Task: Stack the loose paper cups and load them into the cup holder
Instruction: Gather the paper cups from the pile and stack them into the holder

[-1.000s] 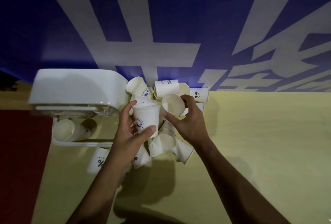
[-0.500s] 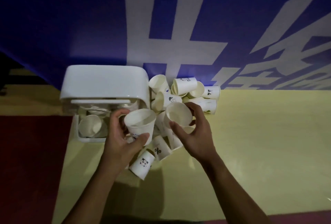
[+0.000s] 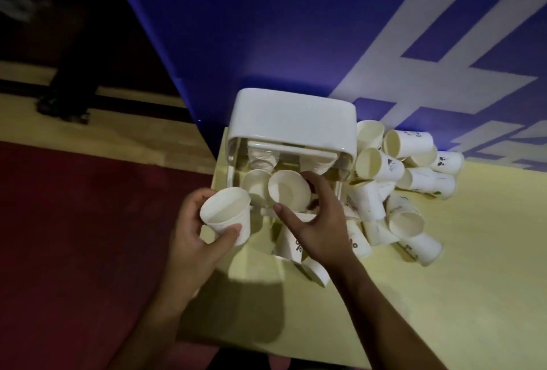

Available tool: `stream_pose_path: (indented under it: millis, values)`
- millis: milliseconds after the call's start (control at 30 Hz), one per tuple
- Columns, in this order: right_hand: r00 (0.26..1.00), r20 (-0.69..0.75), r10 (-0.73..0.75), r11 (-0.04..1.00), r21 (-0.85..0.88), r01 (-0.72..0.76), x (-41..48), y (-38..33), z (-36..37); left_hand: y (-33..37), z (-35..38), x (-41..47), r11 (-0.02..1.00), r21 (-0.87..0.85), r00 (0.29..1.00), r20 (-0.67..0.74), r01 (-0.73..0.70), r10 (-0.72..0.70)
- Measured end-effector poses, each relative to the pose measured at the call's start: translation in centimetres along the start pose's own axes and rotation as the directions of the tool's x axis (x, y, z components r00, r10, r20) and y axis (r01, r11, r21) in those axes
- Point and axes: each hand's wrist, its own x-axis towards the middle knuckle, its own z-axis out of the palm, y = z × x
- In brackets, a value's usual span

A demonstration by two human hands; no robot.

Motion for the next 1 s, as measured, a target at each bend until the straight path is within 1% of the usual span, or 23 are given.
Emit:
stream_pose_path:
  millis: [100,200,367,500,600,733,867,900,933,1000]
  values:
    - [0.999,0.025,-0.029,0.999,-0.041,0.03,0.8,-0.3,1.9,-0.5,-1.4,0.1,1.0,0.001,1.0,-0.007,0.02,-0.02]
    - [0.998,0.027,-0.062,0.995,-0.081,0.064,1.7,-0.3,3.6,-0.7,-2.4,-0.1,0.997,-0.062,0.998,-0.033,0.055,-0.057]
    - [0.995,0.057,-0.077,0.971,-0.221,0.088,2.9,1.0,5.7,-1.6,-4.2,-0.4,0.997,-0.05,0.997,-0.049,0.06,-0.063]
    - [0.996,0.069,-0.063,0.926,-0.367,0.084,3.3,2.4,6.7,-1.3,-4.6,-0.5,0.995,-0.086,0.994,-0.09,0.056,-0.064]
    - [0.994,0.104,-0.012,0.907,-0.417,0.055,3.3,3.3,7.0,-1.0,-4.5,-0.7,0.994,-0.104,0.994,-0.101,0.037,-0.048]
    - [0.988,0.125,0.087,0.932,-0.362,-0.036,3.2,3.7,7.1,-1.3,-4.3,-0.3,0.991,-0.12,0.993,-0.095,0.063,-0.075]
    - [0.984,0.14,0.114,0.913,-0.405,-0.049,3.2,3.3,6.9,-1.5,-3.5,0.1,0.99,-0.112,0.991,-0.087,0.091,-0.101]
    - [0.984,0.127,0.124,0.919,-0.389,-0.066,3.0,3.0,6.8,-1.5,-3.3,0.3,0.992,-0.087,0.992,-0.078,0.094,-0.1]
    - [0.987,0.093,0.131,0.937,-0.338,-0.093,2.7,2.5,6.6,-1.6,-3.1,0.6,0.995,-0.042,0.994,-0.067,0.089,-0.091]
    - [0.993,-0.009,0.118,0.98,-0.162,-0.118,2.1,1.1,5.8,-1.4,-2.5,1.3,0.997,0.047,0.998,-0.043,0.058,-0.056]
